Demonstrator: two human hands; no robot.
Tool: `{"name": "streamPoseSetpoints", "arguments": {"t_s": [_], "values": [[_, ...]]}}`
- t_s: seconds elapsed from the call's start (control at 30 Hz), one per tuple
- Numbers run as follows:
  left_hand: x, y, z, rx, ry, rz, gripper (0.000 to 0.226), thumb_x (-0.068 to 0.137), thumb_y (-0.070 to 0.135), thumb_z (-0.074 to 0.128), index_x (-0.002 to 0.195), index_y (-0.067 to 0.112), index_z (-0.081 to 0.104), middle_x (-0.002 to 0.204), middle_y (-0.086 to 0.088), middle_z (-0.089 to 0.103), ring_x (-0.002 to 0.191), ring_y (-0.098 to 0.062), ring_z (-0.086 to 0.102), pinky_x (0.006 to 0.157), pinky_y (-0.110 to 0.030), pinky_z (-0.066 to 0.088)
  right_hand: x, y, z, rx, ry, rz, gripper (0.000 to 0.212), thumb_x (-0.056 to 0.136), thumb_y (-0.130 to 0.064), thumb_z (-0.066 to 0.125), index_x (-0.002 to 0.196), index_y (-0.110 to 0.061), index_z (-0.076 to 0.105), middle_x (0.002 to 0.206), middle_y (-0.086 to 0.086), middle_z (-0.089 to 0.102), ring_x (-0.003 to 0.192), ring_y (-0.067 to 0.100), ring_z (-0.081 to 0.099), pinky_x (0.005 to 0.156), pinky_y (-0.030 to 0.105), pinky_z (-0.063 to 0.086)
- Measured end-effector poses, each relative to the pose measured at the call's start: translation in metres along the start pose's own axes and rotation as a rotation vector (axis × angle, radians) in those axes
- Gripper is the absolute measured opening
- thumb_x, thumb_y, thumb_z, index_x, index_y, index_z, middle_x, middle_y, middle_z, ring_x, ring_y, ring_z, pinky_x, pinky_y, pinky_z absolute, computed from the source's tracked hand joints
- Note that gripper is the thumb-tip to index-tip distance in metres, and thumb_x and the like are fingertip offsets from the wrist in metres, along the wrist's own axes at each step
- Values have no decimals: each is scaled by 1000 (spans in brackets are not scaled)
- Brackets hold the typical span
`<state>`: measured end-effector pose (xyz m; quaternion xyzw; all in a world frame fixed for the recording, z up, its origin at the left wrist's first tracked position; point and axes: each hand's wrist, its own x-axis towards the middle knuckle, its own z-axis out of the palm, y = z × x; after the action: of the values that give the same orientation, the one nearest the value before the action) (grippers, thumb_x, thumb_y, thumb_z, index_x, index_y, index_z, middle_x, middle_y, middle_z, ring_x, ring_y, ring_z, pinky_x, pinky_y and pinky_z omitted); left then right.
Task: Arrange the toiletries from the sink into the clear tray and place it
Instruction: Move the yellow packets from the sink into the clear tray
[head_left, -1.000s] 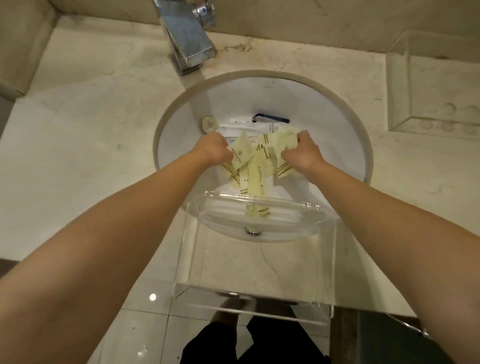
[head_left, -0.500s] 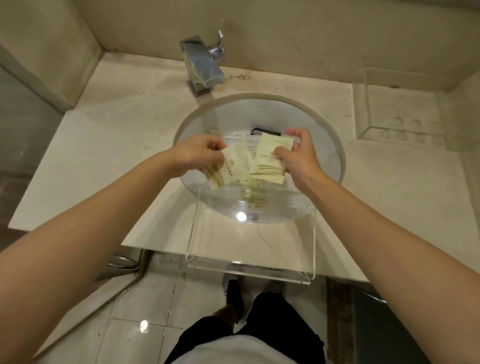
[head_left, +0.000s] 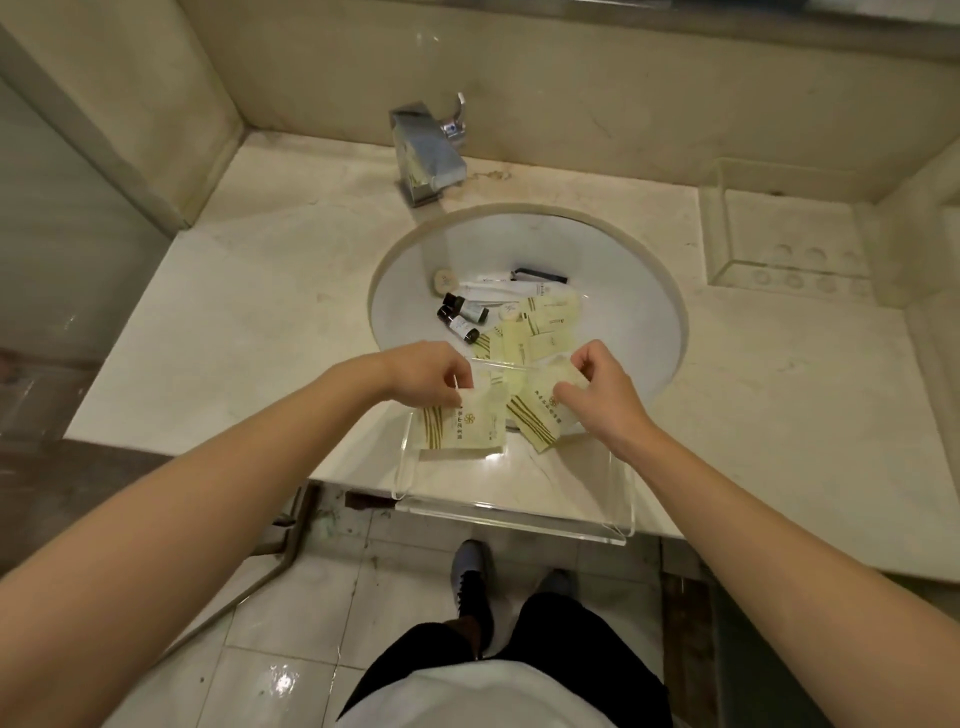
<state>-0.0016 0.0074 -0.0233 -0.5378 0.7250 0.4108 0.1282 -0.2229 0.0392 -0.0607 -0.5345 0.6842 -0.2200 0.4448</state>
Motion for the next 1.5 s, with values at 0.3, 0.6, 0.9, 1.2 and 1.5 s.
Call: {"name": "streamPoseSetpoints", "arguments": {"t_s": [0.3, 0.6, 0.9, 1.2, 1.5], "values": [[-2, 1, 37, 199, -4, 42, 28, 92, 14, 55, 119, 14, 62, 119, -6, 63, 100, -19, 57, 90, -31, 46, -28, 29, -1, -602, -104, -232, 30, 84, -20, 65, 113, -19, 57, 110, 1, 51, 96, 21, 55, 79, 28, 44], [-4, -4, 57, 296, 0, 59, 27, 89, 19, 58, 115, 14, 62, 116, -5, 66, 103, -22, 60, 89, -34, 50, -41, 35, 4, -982, -181, -376, 29, 86, -40, 53, 105, -18, 56, 103, 2, 60, 91, 22, 56, 74, 34, 44], [-6, -2, 67, 400, 77, 117, 41, 84, 31, 68, 119, 16, 53, 118, -5, 52, 104, -22, 53, 80, -31, 45, -38, 37, 13, -964, -275, -440, 42, 81, -48, 61, 113, -22, 53, 111, 0, 55, 97, 20, 52, 83, 34, 45], [3, 5, 45, 266, 205, 123, 43, 77, 39, 72, 108, 17, 52, 108, 0, 51, 95, -17, 51, 80, -29, 47, -26, 26, 9, -814, -139, -432, 27, 85, -46, 55, 95, -21, 56, 93, -4, 56, 84, 16, 53, 73, 31, 46], [48, 8, -24, -244, 426, -68, 14, 88, 25, 64, 90, 13, 56, 78, 3, 55, 69, -10, 50, 60, -23, 40, 31, -5, -18, -556, 91, -264, 12, 90, -24, 53, 85, -15, 58, 82, -1, 60, 73, 19, 55, 59, 28, 40]]}}
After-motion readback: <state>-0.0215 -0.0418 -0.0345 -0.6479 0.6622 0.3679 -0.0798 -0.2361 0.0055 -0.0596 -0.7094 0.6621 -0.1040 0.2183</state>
